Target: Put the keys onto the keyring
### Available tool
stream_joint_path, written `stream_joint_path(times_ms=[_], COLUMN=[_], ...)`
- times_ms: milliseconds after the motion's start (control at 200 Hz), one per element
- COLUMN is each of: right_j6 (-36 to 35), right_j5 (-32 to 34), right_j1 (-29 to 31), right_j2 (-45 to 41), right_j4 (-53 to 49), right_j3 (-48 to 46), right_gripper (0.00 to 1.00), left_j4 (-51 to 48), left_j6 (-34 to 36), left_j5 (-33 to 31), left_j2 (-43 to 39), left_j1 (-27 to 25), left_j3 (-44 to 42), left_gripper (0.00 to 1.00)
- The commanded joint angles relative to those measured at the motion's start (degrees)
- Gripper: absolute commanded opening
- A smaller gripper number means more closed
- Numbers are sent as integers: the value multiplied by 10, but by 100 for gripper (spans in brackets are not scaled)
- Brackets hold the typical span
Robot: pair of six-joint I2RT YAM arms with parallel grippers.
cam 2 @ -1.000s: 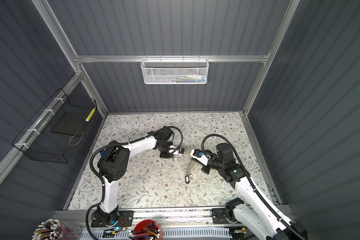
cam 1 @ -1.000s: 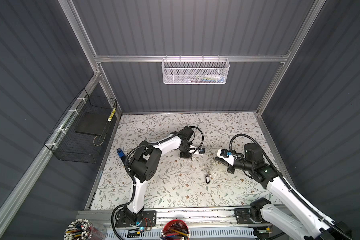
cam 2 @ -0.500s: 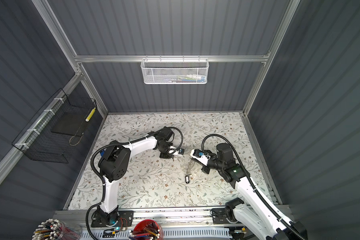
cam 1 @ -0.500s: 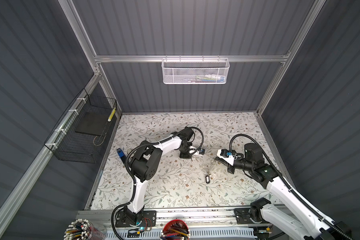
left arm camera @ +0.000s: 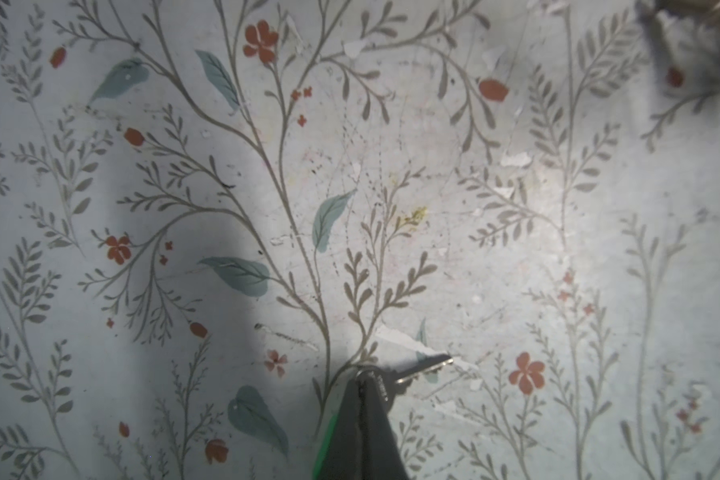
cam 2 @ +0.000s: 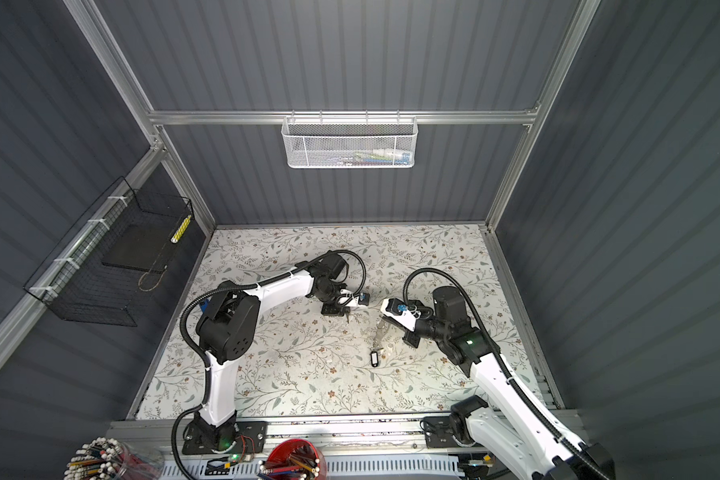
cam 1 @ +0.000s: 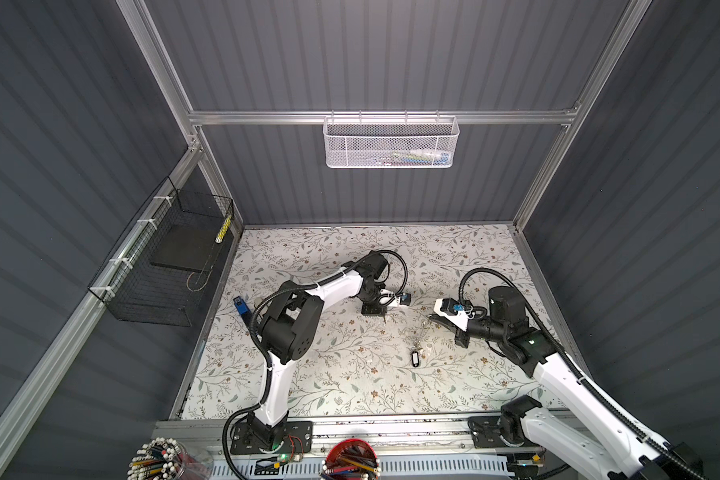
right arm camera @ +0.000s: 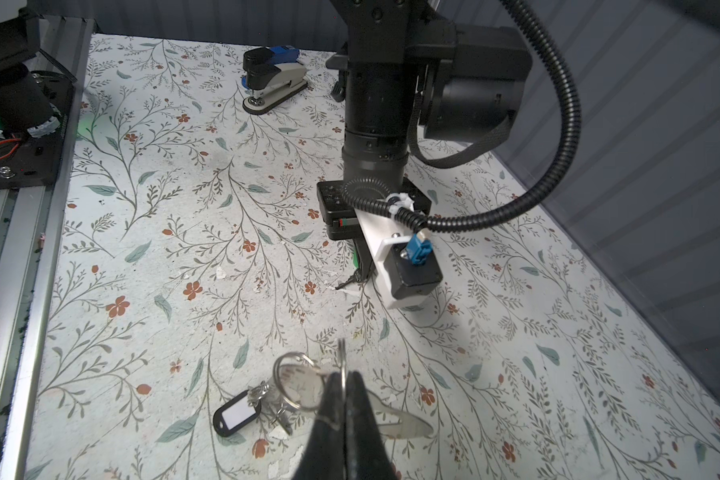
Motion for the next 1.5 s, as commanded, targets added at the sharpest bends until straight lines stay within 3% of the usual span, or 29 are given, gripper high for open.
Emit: stream_joint_path(times_ms=[0, 305, 535, 710, 996, 1346, 1496], right_j6=[7, 60, 91, 101, 107, 89, 84], right_j5=[-4, -55, -46, -26, 3, 11, 77], right_j1=[3, 5, 41, 57, 59, 66, 91], right_j2=[-10, 20, 40, 38, 43, 53, 55], right_j4=[4, -19, -35, -40, -77, -78, -50], right_j3=[21, 49, 63, 66, 94, 122, 119], right_gripper=[0, 0, 0, 0, 0, 0, 0], left_j4=[30, 137, 250, 403, 511, 553, 568], left_j6=[-98, -405, -577, -615, -615, -611, -616], left_j5=[96, 196, 275, 319, 388, 423, 402], left_j2=[-57, -135, -187, -251, -303, -337, -351], left_j1=[34, 62, 67, 67, 67, 56, 33], left_j3=[-3, -56, -129, -219, -282, -305, -312], left_gripper=[0, 0, 0, 0, 0, 0, 0])
